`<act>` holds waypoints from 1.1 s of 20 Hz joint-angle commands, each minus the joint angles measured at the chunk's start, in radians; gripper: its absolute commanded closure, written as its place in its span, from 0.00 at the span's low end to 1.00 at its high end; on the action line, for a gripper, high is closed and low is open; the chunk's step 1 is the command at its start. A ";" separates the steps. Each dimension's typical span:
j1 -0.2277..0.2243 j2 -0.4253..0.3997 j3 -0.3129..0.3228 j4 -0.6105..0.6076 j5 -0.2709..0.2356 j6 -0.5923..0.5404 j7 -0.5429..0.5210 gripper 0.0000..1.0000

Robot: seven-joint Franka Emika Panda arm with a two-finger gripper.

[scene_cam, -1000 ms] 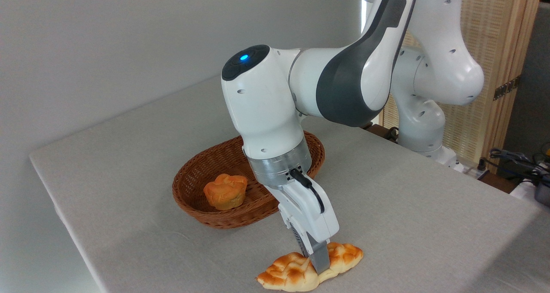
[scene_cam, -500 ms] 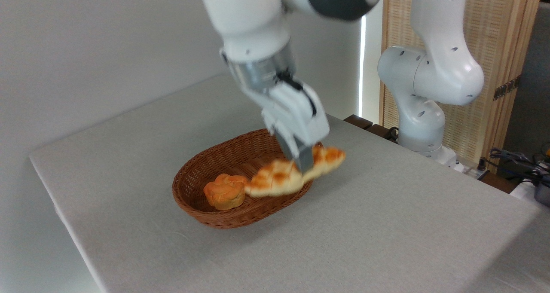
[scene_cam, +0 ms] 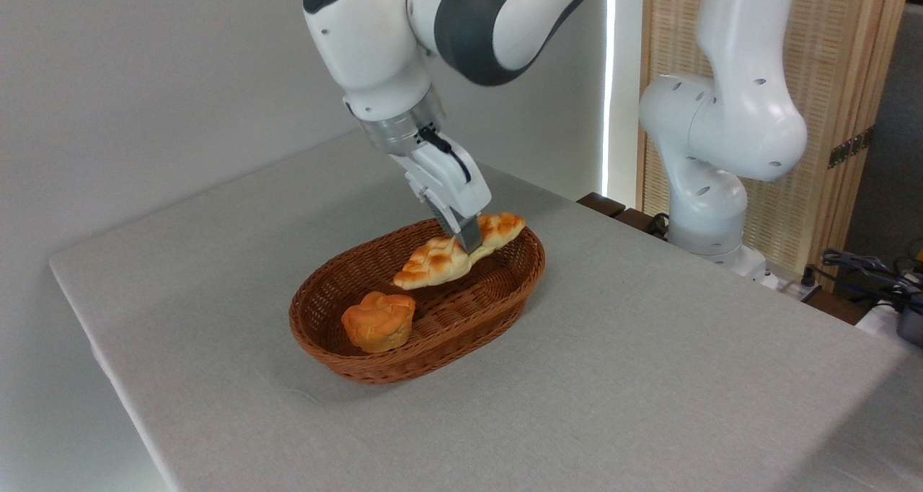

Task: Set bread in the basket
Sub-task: 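Lower the bread into the basket beside the bun and open the gripper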

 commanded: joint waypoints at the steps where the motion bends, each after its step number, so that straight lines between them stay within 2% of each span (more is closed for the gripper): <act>1: -0.006 -0.010 0.012 -0.026 -0.018 0.038 -0.022 0.00; 15: 0.005 -0.015 0.012 -0.017 -0.012 0.038 -0.015 0.00; 20: 0.019 -0.051 0.013 0.058 0.021 0.021 -0.011 0.00; 22: 0.037 -0.050 0.012 0.122 0.066 0.022 -0.002 0.00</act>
